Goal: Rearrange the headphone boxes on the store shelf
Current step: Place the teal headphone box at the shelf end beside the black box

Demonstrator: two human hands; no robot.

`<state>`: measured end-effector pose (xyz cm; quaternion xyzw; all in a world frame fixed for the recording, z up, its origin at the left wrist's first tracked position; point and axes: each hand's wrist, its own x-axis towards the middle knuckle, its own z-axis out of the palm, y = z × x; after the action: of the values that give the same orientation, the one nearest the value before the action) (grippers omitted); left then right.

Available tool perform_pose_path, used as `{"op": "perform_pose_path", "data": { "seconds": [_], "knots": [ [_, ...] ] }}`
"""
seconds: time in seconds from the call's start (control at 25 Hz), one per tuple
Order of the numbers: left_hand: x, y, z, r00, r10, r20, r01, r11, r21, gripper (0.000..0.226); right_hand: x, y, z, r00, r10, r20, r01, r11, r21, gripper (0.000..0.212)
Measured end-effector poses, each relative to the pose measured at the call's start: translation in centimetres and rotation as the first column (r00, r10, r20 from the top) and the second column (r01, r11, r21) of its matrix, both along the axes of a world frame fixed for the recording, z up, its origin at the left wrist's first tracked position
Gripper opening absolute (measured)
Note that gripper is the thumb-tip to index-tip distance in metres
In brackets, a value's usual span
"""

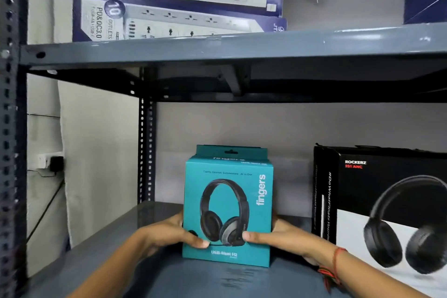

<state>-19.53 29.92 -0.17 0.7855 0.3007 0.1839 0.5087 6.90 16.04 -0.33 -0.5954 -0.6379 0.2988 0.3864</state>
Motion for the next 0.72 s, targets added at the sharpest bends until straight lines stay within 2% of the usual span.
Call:
{"op": "perform_pose_path", "data": {
  "seconds": [0.08,0.2,0.44,0.72],
  "knots": [
    [0.2,0.5,-0.1,1.0,0.009,0.002,-0.009,1.0,-0.005,0.069,-0.2,0.3,-0.1,1.0,-0.018,0.014,0.018,1.0,-0.004,0.103],
    [0.2,1.0,-0.1,1.0,-0.002,-0.003,0.002,1.0,-0.03,0.065,-0.6,0.4,-0.3,0.998,-0.055,0.028,0.055,0.998,0.011,0.101],
    [-0.3,1.2,0.0,1.0,0.009,-0.021,-0.01,1.0,-0.023,0.082,-1.9,-0.3,-0.3,0.998,-0.063,0.011,0.063,0.998,-0.003,0.099],
    [-0.9,1.2,0.0,0.998,-0.048,-0.028,0.046,0.997,-0.061,0.076,-3.1,-1.0,-0.4,0.996,-0.089,-0.019,0.09,0.996,0.022,0.101]
  ]
}}
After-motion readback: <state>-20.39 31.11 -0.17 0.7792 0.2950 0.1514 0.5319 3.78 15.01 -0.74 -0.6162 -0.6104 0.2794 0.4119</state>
